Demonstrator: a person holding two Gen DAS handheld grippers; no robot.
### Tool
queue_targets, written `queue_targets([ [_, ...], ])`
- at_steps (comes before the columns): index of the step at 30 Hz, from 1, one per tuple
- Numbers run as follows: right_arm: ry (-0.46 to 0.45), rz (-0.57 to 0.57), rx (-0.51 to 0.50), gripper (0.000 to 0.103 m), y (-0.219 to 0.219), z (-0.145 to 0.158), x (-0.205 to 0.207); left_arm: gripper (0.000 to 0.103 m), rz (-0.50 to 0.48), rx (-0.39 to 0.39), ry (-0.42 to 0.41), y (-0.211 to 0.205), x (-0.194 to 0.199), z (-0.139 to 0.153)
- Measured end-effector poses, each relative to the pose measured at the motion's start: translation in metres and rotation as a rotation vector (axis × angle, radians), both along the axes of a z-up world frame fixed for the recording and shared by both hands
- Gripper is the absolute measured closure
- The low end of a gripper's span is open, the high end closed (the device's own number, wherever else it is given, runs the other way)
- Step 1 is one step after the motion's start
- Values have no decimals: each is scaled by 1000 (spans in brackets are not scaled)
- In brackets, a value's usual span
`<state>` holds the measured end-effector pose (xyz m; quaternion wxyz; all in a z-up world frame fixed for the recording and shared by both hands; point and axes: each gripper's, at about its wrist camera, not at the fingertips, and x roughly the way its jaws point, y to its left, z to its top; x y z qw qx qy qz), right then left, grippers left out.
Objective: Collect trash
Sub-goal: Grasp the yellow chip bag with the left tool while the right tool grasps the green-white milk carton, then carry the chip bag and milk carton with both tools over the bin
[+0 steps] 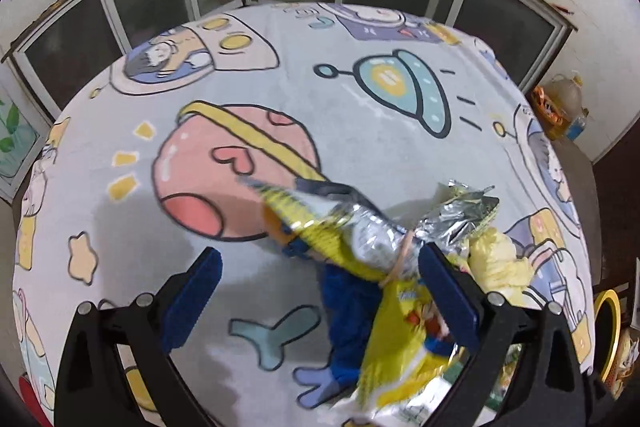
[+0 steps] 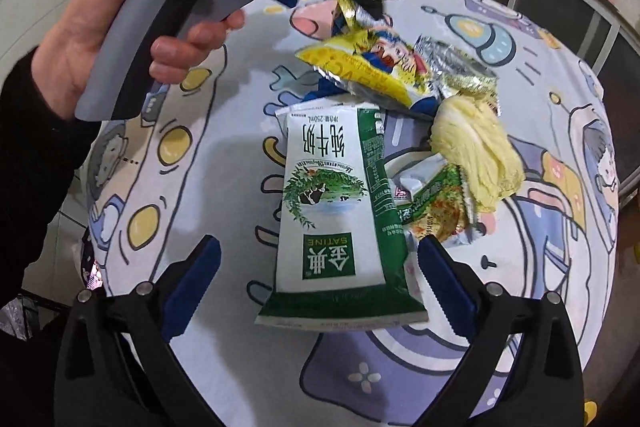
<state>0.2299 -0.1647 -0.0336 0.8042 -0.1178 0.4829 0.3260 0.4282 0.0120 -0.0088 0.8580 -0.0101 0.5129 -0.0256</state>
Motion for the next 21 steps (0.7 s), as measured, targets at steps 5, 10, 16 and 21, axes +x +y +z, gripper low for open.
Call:
queue_targets([
  [5, 54, -25, -12, 10, 5, -16, 8, 20, 17, -21, 38, -7, 10, -16],
  [10, 144, -53, 17, 32, -1, -28, 13, 35, 23, -27, 22, -9, 5, -15],
  [16, 145, -61, 85, 32, -15, -16, -2, 81, 35, -166, 14, 13, -9, -2],
  [21, 149, -64, 107, 32, -22, -14, -19, 93, 32, -242, 18, 26, -23, 2],
])
